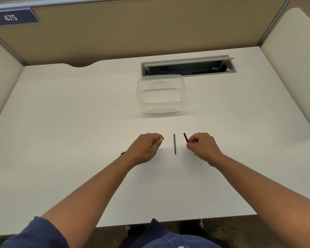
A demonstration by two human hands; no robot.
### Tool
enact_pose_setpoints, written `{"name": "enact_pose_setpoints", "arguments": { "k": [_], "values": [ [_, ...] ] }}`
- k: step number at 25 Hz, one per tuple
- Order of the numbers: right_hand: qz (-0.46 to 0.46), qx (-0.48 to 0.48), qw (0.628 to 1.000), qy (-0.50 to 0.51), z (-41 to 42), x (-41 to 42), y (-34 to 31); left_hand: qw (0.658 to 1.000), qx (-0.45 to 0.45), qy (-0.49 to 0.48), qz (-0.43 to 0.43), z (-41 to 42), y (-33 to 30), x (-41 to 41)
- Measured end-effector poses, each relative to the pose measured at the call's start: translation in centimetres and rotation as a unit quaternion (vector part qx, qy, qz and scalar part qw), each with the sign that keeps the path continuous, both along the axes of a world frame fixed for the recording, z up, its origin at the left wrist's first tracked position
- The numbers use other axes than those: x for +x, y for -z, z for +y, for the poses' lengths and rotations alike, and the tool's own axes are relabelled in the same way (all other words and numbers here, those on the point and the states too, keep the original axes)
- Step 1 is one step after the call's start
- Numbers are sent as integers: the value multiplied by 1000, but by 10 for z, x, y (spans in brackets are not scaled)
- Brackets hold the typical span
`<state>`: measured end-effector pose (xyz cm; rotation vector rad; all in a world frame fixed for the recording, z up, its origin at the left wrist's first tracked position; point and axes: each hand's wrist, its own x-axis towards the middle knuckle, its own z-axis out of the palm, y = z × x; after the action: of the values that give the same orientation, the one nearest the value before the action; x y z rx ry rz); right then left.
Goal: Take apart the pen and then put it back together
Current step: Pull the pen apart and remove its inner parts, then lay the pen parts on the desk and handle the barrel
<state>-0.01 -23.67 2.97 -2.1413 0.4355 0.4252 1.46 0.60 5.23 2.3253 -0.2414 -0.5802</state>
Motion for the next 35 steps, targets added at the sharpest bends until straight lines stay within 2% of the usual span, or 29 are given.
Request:
{"name": "enact_pose_setpoints", "arguments": {
  "k": [5, 20, 35],
  "values": [
    [32, -26, 999, 32, -11, 3, 16, 1000, -17, -14, -5, -4, 2, -3],
    [59, -141, 988, -24, 0, 15, 19, 999, -26, -22, -8, -5, -1, -4],
    [56, -139, 988, -35, 0, 12, 15, 1000, -19, -7, -6, -3, -1, -1]
  ]
}}
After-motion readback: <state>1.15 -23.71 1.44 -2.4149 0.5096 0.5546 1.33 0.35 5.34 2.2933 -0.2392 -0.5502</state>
